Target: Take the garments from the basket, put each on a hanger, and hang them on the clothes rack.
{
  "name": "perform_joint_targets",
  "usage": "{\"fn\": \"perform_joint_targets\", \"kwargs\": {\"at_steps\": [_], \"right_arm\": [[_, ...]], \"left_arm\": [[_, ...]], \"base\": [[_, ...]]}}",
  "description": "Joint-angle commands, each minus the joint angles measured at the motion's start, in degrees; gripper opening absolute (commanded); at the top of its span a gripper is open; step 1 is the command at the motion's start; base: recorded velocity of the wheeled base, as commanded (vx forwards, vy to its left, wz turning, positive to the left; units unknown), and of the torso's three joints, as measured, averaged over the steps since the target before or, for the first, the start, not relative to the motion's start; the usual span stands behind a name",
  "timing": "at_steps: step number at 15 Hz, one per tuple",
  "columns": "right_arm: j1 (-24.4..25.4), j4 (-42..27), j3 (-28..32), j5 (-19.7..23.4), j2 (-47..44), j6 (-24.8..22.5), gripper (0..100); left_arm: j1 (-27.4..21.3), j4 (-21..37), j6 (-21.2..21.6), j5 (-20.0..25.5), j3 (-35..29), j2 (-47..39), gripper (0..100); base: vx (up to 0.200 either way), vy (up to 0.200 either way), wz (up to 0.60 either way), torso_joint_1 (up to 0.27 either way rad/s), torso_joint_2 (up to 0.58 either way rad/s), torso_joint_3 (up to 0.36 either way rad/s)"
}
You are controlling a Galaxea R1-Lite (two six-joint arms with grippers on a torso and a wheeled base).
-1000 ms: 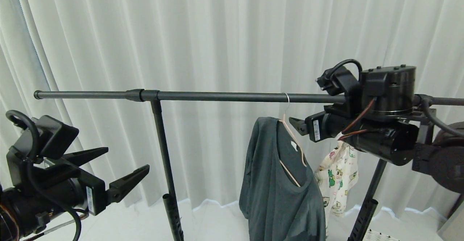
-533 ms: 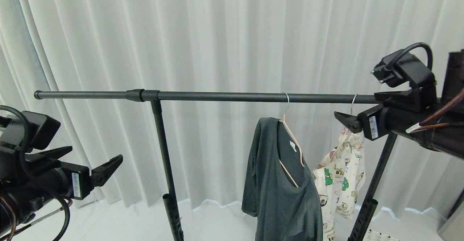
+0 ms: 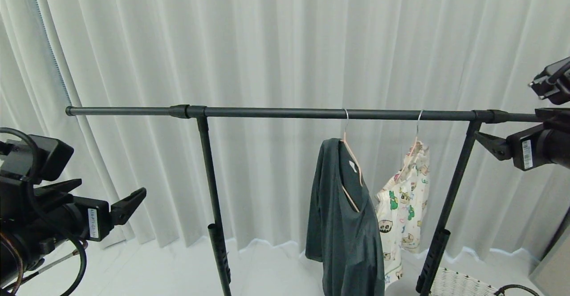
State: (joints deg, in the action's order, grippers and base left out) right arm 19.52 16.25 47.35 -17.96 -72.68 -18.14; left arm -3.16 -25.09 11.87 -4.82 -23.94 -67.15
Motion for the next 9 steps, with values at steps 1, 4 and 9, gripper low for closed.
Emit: {"fn": "perform_joint_targets", "kwargs": {"at_steps": [1,4,9], "right_arm": [[-3.5,0.1,-1.6,0.0,2.2,-0.7,100],[-6.7,0.1,-6.1,0.0,5.8,-1.2,100],[-10.2,0.1,-17.3,0.0,16.1,-1.3,100]], "left_arm": [[0.1,0.0,-0.1,-1.4,0.2,0.1,100],[2.3,0.0,-0.4,-4.3,1.3,0.3,100],[5.4,0.0,-0.4,-10.0,8.9,7.2,100]], "base": [[-0.200,0.000,0.00,0.007,0.00,0.002],[-0.200,0.000,0.00,0.004,0.00,0.001],[-0.200,0.000,0.00,0.002,0.00,0.005]]}}
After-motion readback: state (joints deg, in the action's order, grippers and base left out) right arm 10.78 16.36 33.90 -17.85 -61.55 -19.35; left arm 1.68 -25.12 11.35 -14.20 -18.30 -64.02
